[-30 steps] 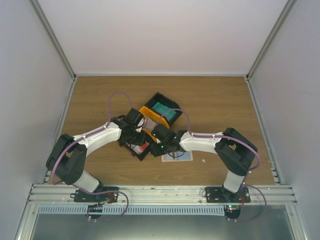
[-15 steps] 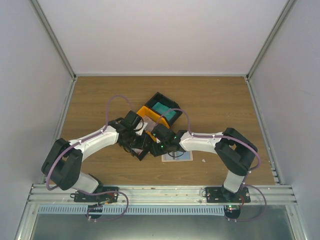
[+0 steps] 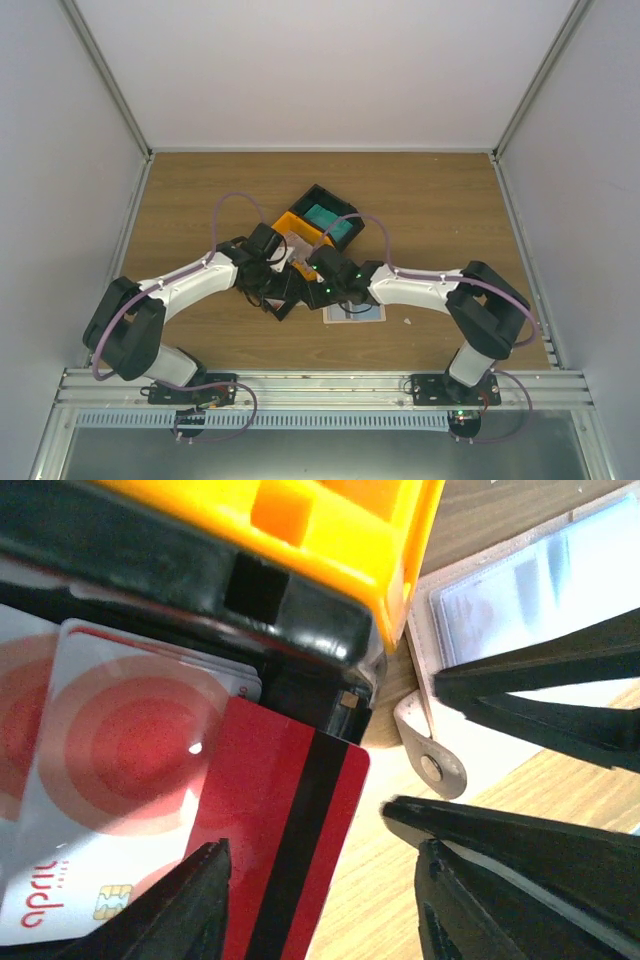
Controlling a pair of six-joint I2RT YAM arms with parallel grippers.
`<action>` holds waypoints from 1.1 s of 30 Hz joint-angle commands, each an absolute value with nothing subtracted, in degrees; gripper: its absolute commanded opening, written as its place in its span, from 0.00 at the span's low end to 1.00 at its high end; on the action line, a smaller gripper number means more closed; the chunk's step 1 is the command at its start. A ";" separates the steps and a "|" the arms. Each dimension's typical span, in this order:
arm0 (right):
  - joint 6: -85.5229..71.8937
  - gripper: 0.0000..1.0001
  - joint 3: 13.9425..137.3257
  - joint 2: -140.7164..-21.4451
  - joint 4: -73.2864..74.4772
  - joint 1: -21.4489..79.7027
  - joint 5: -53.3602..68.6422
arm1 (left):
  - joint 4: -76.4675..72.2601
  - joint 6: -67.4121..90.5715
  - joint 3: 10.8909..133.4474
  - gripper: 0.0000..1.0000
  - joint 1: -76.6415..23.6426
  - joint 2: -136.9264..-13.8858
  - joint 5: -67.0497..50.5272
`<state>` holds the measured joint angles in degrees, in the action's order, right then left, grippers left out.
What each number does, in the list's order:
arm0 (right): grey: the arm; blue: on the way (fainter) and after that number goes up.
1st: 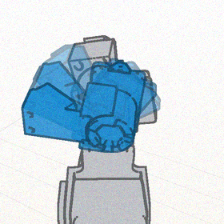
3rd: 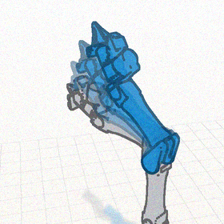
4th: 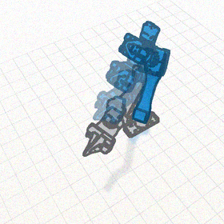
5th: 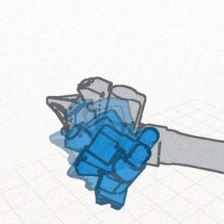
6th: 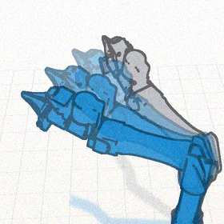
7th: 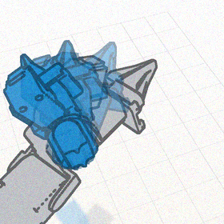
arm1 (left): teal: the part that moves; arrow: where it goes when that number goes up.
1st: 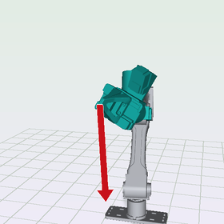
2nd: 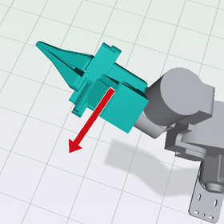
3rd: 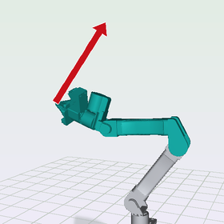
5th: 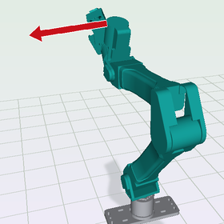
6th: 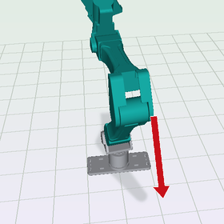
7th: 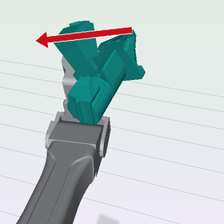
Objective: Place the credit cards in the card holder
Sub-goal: Pick up the credit card from the storage box.
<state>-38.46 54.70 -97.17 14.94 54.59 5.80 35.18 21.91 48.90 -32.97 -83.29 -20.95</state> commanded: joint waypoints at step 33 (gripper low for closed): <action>-40.93 0.55 45.84 -79.29 14.80 48.89 -1.43 | 41.73 22.56 56.06 0.00 -39.73 -82.16 -2.33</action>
<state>-41.41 46.96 -80.99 16.69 49.91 -2.85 41.34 22.00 54.24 -39.35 -84.73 -5.69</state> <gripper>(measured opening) 0.545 0.027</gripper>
